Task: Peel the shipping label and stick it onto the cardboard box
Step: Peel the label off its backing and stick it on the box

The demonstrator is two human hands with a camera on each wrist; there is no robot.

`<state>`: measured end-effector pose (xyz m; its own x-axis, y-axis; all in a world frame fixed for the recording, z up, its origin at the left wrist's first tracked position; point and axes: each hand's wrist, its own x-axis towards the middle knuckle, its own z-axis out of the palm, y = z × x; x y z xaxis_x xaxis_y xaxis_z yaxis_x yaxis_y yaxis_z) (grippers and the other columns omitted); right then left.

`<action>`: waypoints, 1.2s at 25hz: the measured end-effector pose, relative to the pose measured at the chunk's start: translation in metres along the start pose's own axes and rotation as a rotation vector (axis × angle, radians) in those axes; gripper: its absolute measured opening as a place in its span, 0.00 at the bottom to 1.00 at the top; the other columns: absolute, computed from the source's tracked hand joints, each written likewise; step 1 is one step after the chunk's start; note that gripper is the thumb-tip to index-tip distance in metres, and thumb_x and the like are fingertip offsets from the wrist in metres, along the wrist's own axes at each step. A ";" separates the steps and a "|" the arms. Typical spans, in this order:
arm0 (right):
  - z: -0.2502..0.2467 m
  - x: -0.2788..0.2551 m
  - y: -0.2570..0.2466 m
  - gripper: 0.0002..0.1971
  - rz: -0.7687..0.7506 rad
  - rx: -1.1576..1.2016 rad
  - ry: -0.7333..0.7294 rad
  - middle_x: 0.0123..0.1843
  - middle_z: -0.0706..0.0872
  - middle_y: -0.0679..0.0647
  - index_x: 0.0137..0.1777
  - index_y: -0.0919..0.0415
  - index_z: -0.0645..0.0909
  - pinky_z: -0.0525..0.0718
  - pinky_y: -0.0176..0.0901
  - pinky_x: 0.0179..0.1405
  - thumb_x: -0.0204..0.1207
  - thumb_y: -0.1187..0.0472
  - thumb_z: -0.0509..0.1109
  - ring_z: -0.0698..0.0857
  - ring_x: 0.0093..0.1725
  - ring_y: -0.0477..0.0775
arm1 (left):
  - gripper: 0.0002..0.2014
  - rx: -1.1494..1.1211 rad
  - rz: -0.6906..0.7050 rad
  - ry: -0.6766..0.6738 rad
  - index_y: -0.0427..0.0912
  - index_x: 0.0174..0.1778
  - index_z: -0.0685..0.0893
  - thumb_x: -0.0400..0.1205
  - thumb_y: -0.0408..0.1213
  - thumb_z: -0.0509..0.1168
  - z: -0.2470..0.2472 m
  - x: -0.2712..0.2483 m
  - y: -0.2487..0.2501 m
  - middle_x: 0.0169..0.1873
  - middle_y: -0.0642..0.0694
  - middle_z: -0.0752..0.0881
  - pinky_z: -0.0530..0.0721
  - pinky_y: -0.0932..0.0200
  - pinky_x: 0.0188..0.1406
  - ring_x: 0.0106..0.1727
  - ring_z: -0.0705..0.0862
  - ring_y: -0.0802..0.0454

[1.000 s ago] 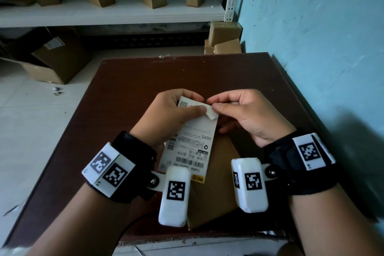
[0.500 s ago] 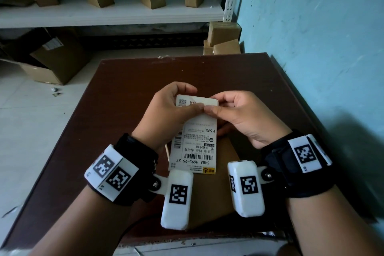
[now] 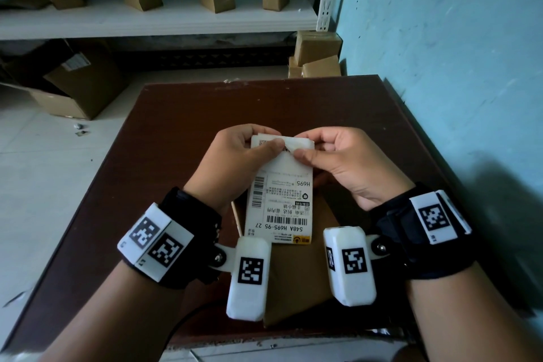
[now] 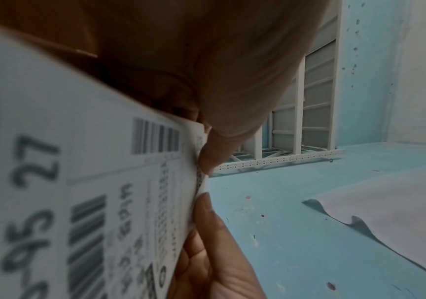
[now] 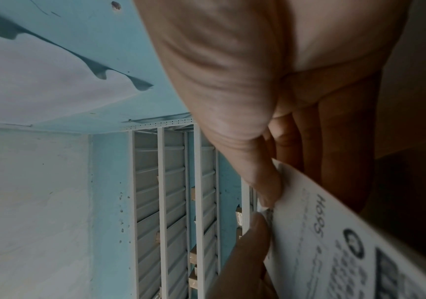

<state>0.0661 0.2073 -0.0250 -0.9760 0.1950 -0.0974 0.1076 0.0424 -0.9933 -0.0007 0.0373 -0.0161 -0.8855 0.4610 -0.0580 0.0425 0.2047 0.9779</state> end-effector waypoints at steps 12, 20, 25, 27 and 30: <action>0.000 0.000 0.002 0.08 -0.048 -0.126 -0.003 0.48 0.93 0.57 0.54 0.57 0.89 0.88 0.47 0.52 0.81 0.55 0.71 0.91 0.47 0.50 | 0.05 0.018 0.040 0.049 0.43 0.51 0.87 0.81 0.35 0.73 0.001 0.002 -0.006 0.39 0.45 0.92 0.90 0.57 0.35 0.38 0.92 0.50; 0.001 -0.001 -0.005 0.41 -0.025 -0.203 -0.089 0.49 0.90 0.68 0.57 0.68 0.83 0.84 0.64 0.60 0.74 0.26 0.58 0.90 0.53 0.68 | 0.11 -0.015 0.077 0.086 0.42 0.55 0.86 0.78 0.33 0.75 0.004 0.004 -0.008 0.40 0.45 0.92 0.87 0.61 0.34 0.37 0.92 0.53; 0.002 -0.001 -0.001 0.15 -0.003 -0.097 -0.049 0.47 0.94 0.58 0.61 0.58 0.85 0.90 0.45 0.45 0.77 0.52 0.75 0.94 0.47 0.54 | 0.09 -0.059 0.078 0.068 0.40 0.54 0.86 0.79 0.32 0.74 0.004 0.003 -0.008 0.42 0.42 0.91 0.88 0.56 0.36 0.39 0.91 0.48; 0.003 0.000 0.000 0.15 -0.004 -0.100 -0.014 0.45 0.95 0.57 0.61 0.57 0.85 0.90 0.43 0.42 0.77 0.56 0.76 0.94 0.46 0.53 | 0.06 -0.072 0.080 0.055 0.39 0.52 0.87 0.81 0.35 0.72 0.006 0.002 -0.005 0.40 0.43 0.91 0.87 0.56 0.37 0.38 0.89 0.50; 0.003 -0.001 -0.002 0.17 0.000 -0.066 -0.003 0.46 0.95 0.58 0.61 0.56 0.84 0.92 0.50 0.45 0.73 0.59 0.80 0.95 0.46 0.55 | 0.10 -0.060 0.059 0.054 0.39 0.48 0.89 0.83 0.43 0.69 0.006 0.000 0.000 0.36 0.44 0.89 0.86 0.55 0.38 0.36 0.87 0.50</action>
<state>0.0660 0.2042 -0.0227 -0.9766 0.1916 -0.0980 0.1201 0.1074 -0.9869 0.0022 0.0422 -0.0173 -0.9062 0.4227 0.0094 0.0691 0.1261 0.9896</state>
